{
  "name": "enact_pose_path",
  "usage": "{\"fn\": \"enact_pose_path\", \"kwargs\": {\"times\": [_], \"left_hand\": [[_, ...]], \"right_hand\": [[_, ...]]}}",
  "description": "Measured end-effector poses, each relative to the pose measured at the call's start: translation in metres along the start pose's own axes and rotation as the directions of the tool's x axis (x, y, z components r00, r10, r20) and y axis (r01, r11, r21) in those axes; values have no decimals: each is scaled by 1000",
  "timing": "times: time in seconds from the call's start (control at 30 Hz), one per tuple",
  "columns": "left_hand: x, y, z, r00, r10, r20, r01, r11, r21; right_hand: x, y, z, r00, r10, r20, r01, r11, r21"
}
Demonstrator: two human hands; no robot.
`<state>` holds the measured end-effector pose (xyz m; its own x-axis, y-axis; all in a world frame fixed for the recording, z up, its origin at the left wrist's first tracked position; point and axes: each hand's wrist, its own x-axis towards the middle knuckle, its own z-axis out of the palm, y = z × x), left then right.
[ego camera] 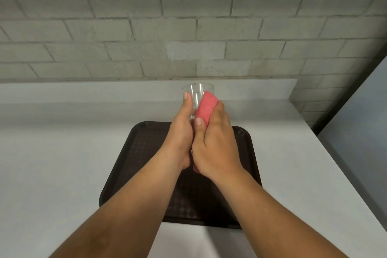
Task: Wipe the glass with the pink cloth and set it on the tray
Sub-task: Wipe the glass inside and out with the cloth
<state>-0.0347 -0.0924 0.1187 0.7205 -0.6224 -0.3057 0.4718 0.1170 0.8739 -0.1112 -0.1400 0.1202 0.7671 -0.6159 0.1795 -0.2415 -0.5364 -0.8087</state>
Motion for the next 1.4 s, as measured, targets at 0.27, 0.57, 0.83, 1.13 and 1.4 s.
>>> {"fn": "enact_pose_path", "kwargs": {"times": [0.27, 0.57, 0.83, 1.13, 1.4], "left_hand": [[-1, -4, -5, 999, 52, -18, -52, 998, -35], [5, 4, -3, 991, 29, -130, -27, 1000, 13], [3, 4, -7, 997, 53, -53, -55, 997, -54], [6, 6, -9, 981, 116, -156, -98, 988, 117], [-4, 9, -11, 995, 100, 11, -100, 995, -3]], "right_hand": [[52, -7, -27, 977, 215, -9, -199, 919, 340], [-4, 2, 8, 999, 44, -1, -44, 999, 24], [57, -17, -26, 974, 225, 22, -217, 904, 368], [3, -6, 6, 998, 46, -35, -43, 996, 78], [50, -15, -27, 968, 240, 72, -248, 878, 409]]}}
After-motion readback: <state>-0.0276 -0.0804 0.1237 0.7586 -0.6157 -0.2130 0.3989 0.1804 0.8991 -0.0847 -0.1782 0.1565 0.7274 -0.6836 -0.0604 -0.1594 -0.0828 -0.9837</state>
